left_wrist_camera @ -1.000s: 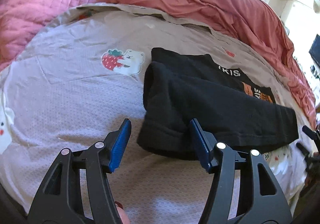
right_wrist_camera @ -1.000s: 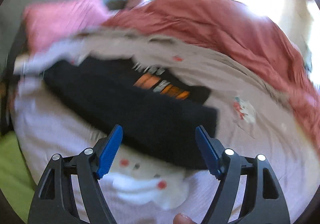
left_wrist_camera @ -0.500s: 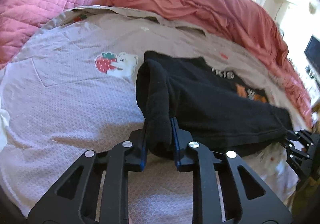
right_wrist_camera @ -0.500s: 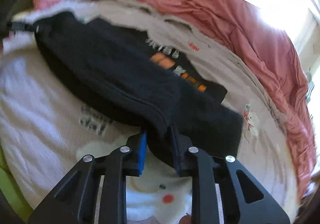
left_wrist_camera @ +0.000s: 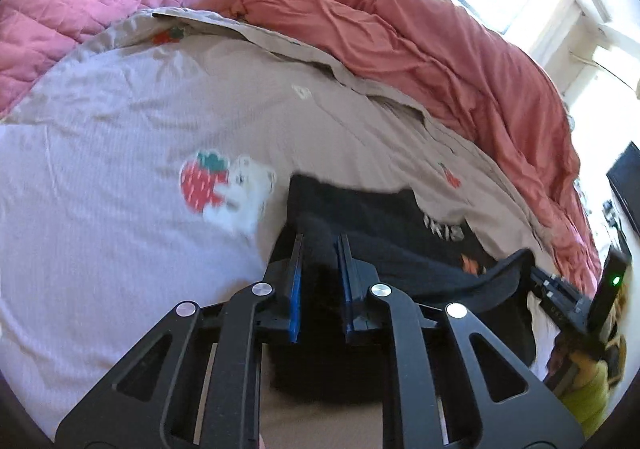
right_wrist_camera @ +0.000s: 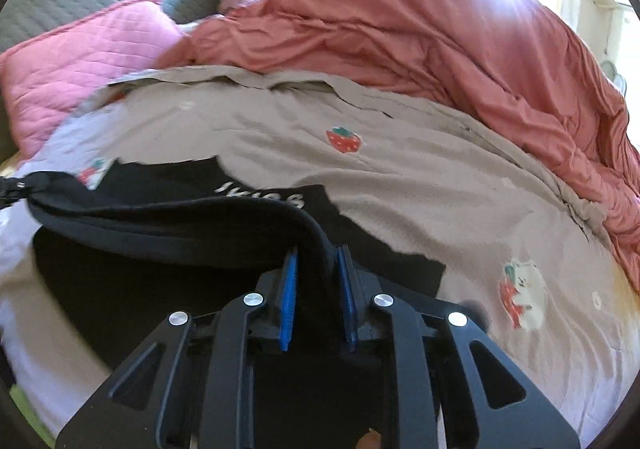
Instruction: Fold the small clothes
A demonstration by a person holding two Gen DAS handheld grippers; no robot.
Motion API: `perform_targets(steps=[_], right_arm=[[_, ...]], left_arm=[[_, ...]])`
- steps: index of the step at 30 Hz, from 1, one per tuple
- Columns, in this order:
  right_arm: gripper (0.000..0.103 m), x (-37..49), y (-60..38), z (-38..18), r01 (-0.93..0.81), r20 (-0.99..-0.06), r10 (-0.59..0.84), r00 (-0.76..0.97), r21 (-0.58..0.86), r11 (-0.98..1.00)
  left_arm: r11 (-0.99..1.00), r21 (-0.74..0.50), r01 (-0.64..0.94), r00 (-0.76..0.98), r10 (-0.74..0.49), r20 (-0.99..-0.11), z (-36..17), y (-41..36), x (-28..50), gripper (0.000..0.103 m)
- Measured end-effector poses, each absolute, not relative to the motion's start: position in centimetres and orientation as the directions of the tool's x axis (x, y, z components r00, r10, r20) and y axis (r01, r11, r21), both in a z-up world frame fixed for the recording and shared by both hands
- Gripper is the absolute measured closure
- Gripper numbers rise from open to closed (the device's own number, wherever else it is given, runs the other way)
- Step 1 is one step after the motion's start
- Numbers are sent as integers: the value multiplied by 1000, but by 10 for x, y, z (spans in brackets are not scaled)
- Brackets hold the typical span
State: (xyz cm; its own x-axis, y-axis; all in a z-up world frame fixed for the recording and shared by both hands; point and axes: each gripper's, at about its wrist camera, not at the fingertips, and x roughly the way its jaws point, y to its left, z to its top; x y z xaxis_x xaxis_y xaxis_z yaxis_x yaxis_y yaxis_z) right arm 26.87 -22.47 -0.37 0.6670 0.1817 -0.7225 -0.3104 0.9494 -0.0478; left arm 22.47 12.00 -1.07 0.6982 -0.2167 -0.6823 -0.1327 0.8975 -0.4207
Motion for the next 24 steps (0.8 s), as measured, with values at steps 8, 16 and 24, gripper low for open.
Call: perform_targets(steps=[8,16,24], right_arm=[[47,310,-236,-31,-172,-764,82,640,-39,984],[27,250,-287,7,-53,-600,37,799,-8,999],[25,205,-260,-16,-175,-640,74,764,-95,980]], left_arm=[[798,-553,-240,725,-231,-649,-31,143,256,70],[800,-541,-259,795,-142,-590,-34,162,221,67],[881,-428,-200,818,-91,-568,-11,136,211,65]])
